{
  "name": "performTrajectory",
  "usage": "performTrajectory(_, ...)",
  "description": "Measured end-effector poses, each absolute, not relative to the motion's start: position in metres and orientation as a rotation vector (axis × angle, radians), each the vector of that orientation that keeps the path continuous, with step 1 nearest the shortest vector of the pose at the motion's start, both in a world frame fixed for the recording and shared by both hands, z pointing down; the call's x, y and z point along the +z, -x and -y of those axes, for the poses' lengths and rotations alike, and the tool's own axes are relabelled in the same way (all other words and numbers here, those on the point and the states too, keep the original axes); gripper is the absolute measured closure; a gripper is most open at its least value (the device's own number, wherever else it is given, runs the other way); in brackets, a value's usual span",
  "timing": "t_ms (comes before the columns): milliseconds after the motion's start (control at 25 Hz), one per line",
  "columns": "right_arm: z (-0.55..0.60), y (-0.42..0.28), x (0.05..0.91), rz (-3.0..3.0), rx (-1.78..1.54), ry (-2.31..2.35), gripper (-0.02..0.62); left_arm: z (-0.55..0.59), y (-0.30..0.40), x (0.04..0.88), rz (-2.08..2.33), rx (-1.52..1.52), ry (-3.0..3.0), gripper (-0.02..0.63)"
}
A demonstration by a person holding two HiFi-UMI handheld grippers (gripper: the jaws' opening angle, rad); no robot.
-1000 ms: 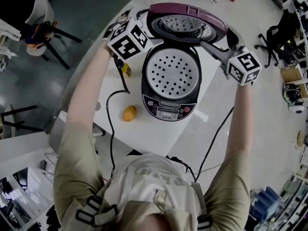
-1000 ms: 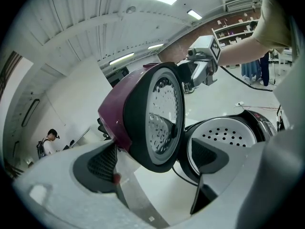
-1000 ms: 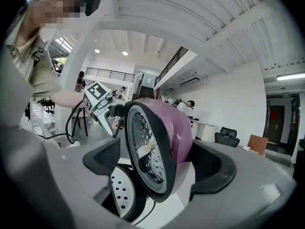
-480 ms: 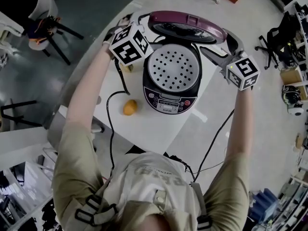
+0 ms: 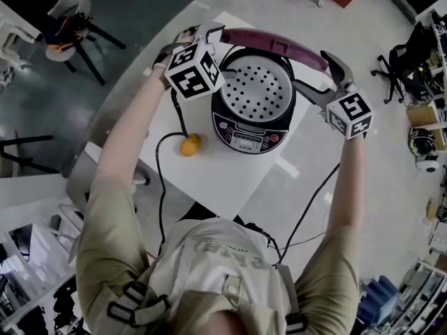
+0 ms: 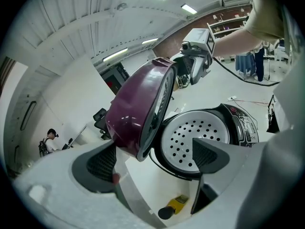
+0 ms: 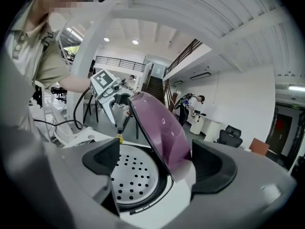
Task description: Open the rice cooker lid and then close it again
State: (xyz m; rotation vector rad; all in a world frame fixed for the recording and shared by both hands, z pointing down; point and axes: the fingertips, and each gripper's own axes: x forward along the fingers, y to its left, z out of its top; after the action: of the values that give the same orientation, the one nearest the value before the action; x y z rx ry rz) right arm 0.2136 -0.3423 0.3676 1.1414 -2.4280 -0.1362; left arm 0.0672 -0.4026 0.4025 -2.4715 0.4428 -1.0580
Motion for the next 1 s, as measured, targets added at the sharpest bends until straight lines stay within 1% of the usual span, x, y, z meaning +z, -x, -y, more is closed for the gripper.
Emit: performTrajectory(1000,0.267,-0.190,0.430,2.331,-0.065,-0.962,0.138,0.327,-0.039,0.465,-0.343,-1.232,2.435,0.075)
